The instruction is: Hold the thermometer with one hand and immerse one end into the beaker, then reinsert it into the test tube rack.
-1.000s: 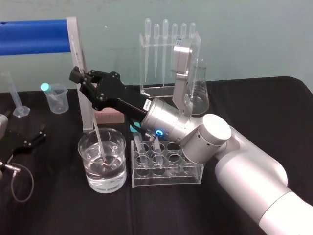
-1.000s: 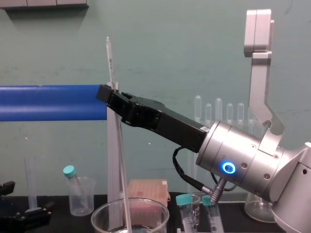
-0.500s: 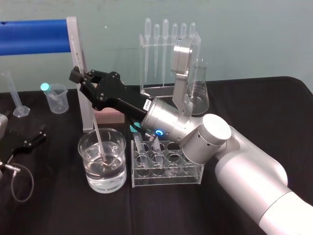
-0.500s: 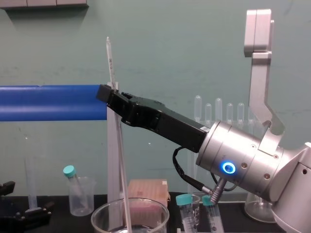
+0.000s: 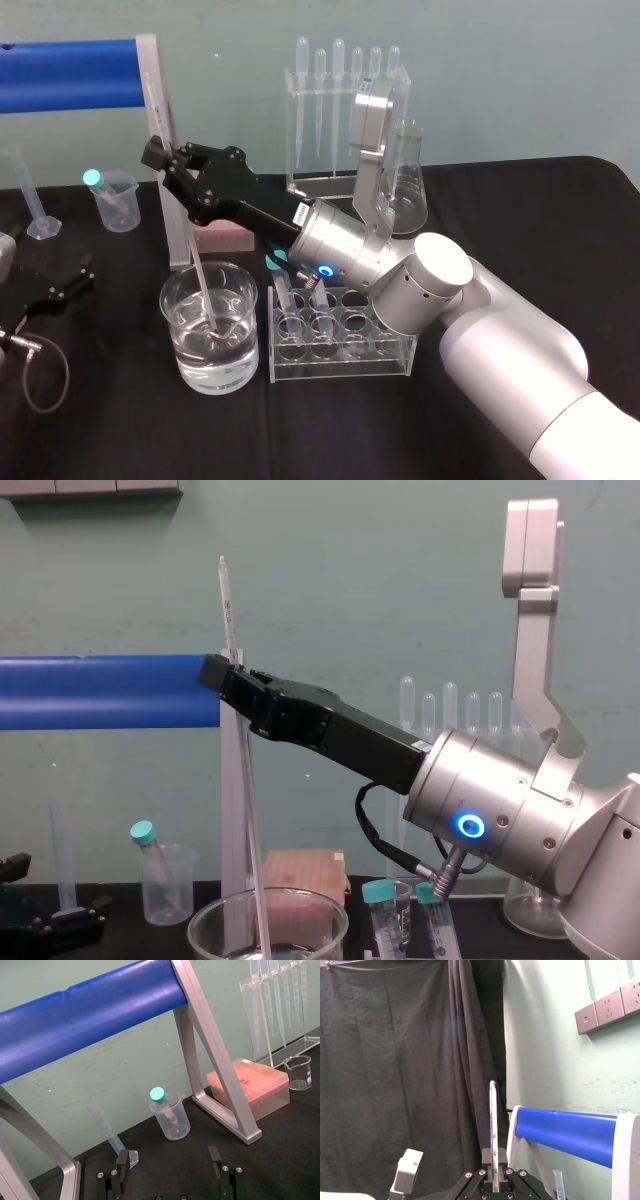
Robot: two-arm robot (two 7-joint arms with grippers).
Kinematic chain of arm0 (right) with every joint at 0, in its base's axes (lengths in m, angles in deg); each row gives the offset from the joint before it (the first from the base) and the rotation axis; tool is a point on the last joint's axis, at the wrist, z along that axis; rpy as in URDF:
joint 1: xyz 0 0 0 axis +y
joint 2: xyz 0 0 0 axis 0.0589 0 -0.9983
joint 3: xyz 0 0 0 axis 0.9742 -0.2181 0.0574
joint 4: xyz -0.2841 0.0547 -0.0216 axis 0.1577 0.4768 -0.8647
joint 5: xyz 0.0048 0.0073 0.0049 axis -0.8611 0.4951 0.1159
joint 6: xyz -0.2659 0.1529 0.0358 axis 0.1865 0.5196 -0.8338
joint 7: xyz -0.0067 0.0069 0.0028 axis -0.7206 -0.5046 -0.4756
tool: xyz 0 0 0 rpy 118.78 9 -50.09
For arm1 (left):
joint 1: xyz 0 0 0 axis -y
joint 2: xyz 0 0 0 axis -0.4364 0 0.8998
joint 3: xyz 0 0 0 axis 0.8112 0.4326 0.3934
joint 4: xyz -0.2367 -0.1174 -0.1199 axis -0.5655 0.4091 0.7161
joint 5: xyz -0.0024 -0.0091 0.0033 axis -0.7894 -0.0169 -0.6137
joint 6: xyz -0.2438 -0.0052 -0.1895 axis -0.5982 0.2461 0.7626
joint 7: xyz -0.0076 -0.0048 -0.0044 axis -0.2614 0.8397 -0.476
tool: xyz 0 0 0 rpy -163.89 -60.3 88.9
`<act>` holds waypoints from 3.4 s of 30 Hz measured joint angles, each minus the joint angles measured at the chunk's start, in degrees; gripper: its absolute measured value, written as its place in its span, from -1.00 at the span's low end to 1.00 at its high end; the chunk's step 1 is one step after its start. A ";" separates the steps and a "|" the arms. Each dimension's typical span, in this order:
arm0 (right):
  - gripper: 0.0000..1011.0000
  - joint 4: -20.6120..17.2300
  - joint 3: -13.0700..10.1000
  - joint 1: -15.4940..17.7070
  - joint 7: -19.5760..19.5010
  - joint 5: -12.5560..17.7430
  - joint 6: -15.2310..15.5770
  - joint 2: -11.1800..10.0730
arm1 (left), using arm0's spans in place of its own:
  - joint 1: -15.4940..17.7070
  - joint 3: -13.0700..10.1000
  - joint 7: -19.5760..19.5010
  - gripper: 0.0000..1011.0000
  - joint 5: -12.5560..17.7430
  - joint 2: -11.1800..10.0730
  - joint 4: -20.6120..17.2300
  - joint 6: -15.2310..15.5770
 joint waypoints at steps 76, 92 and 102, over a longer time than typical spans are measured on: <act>-0.89 -24.13 -18.70 19.76 -9.66 0.47 -3.34 -17.30 | 0.00 0.00 0.00 0.99 0.00 0.00 0.00 0.00; -0.89 -18.88 -16.56 16.91 -7.02 0.39 -3.40 -16.21 | 0.00 0.00 0.00 0.99 0.00 0.00 0.00 0.00; -0.89 -15.39 -15.57 16.20 -5.77 0.38 -3.86 -15.23 | 0.00 0.00 0.00 0.99 0.00 0.00 0.00 0.00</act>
